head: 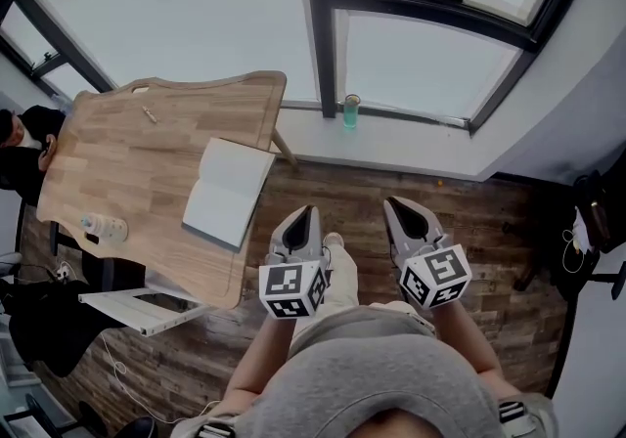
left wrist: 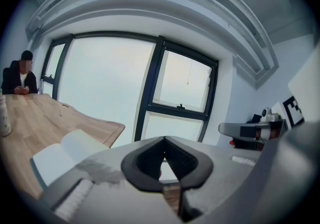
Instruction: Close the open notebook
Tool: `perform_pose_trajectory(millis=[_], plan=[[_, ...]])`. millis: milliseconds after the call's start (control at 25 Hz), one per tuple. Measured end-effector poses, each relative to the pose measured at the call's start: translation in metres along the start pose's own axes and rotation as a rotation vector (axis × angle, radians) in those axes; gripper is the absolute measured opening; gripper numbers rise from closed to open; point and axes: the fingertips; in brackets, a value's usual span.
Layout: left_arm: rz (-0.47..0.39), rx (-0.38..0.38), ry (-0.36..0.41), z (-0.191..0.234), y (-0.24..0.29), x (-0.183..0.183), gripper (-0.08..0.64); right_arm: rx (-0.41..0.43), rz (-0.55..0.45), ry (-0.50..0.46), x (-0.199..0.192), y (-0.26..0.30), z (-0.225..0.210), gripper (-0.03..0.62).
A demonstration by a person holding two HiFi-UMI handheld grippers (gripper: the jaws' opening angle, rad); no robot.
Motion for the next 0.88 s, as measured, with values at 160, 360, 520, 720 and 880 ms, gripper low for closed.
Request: perform_pose_trajectory(millis=[160, 360, 520, 720, 880], plan=[[0.002, 0.002, 0.004, 0.023, 0.034, 0.011, 0.003, 0.015, 0.004, -0.012, 0.017, 0.039, -0.007, 0.0], [0.006, 0.005, 0.0, 0.051, 0.072, 0.028, 0.003, 0.044, 0.01, -0.03, 0.042, 0.093, -0.013, 0.0], [0.01, 0.016, -0.002, 0.075, 0.098, 0.038, 0.003, 0.066, 0.015, -0.034, 0.056, 0.134, -0.016, 0.0], [0.013, 0.043, -0.015, 0.11, 0.125, 0.044, 0.003, 0.103, 0.03, -0.044, 0.065, 0.181, -0.014, 0.0], [0.017, 0.061, -0.02, 0.132, 0.143, 0.047, 0.003, 0.121, 0.045, -0.049, 0.068, 0.211, -0.014, 0.0]])
Point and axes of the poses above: the fingertips, and each gripper's own axes: y forward along the fingers, z to its left, x out of its top, and after that the axes turned 13 degrees about y, right-handed
